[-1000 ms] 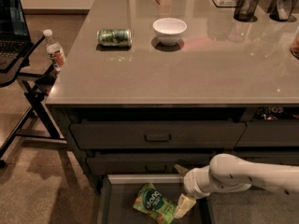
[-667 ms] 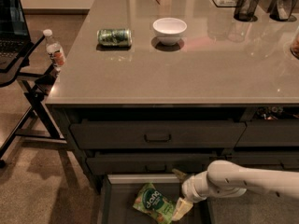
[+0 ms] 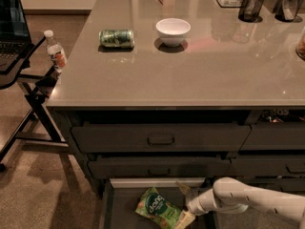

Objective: Pick green rice chip bag from bottom drawer and place on counter

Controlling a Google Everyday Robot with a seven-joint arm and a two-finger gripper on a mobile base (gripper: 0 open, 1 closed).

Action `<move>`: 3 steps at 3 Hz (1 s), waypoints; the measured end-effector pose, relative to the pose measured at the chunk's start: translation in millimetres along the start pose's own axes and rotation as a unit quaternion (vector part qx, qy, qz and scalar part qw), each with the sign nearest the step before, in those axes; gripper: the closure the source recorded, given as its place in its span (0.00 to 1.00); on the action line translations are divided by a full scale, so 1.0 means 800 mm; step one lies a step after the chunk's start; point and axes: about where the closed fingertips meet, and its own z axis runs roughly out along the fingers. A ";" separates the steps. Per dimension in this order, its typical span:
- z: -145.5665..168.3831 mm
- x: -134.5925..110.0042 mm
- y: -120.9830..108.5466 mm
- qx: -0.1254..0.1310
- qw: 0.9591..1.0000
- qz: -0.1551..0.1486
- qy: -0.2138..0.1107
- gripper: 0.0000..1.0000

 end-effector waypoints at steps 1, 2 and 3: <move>0.041 0.030 0.008 -0.004 0.999 0.007 -0.042 0.00; 0.041 0.029 0.008 -0.004 0.999 0.007 -0.042 0.00; 0.053 0.036 0.011 -0.011 0.998 0.023 -0.052 0.00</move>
Offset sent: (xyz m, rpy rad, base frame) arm -0.0016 0.0033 -0.0307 0.0713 -0.0020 0.0002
